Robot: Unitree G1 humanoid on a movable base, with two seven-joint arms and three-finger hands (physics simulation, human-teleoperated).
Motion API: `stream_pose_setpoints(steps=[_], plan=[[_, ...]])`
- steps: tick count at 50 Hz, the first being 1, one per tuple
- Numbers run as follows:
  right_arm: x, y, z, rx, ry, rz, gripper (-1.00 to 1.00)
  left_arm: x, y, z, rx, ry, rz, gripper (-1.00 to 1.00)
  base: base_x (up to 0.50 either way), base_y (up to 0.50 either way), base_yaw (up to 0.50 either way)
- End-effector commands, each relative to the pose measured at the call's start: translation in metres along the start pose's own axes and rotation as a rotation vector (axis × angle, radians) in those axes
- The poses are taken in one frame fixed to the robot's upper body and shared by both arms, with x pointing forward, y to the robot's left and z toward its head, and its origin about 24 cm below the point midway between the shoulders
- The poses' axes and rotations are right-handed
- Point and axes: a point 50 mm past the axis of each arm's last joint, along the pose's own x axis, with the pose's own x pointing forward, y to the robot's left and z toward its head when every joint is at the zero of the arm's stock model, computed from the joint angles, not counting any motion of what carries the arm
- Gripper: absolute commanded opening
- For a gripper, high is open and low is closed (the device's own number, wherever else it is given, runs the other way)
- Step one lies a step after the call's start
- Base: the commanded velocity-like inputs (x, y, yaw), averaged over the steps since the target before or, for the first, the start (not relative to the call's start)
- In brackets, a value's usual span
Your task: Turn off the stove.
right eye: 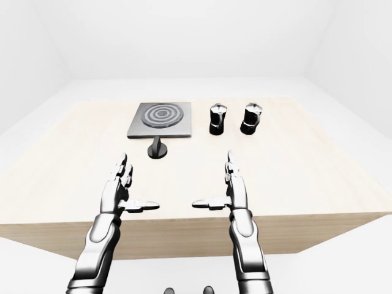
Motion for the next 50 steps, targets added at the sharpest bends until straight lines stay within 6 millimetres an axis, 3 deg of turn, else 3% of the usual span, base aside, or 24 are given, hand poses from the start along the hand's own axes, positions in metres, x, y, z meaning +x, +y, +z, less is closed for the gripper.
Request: stream_pose_setpoints(steps=[1, 7, 23, 27, 36, 42, 46, 50], plan=[[0.000, -0.005, 0.000, -0.001, -0.006, 0.011, 1.00, -0.002, 0.007, 0.002, -0.002, -0.016, 0.000, 1.00, 0.00, 0.00, 0.00], [0.000, -0.005, 0.001, -0.007, -0.006, 0.013, 1.00, -0.001, 0.011, 0.006, 0.003, -0.041, 0.029, 1.00, 0.00, 0.00, 0.00], [0.000, -0.005, 0.001, -0.012, -0.009, 0.014, 1.00, -0.014, 0.040, 0.031, 0.008, -0.161, 0.334, 1.00, 0.00, 0.00, 0.00], [-0.001, -0.005, 0.002, -0.012, -0.009, 0.014, 1.00, -0.021, 0.048, 0.037, -0.014, -0.179, 0.391, 1.00, 0.00, 0.00, 0.00], [0.000, -0.005, 0.002, -0.007, -0.007, 0.015, 1.00, -0.039, 0.078, 0.049, -0.025, -0.256, 0.722, 1.00, 0.00, 0.00, 0.00], [0.000, -0.005, 0.001, -0.007, -0.005, 0.015, 1.00, -0.052, 0.092, 0.051, -0.032, -0.275, 0.842, 1.00, 0.00, 0.00, 0.00], [-0.001, -0.005, 0.001, -0.004, -0.002, 0.016, 1.00, -0.063, 0.097, 0.049, 0.060, -0.275, 0.889, 1.00, 0.00, 0.00, 0.00], [-0.001, -0.005, 0.000, -0.005, -0.001, 0.016, 1.00, -0.073, 0.107, 0.050, -0.003, -0.282, 0.937, 1.00, 0.00, 0.00, 0.00]])
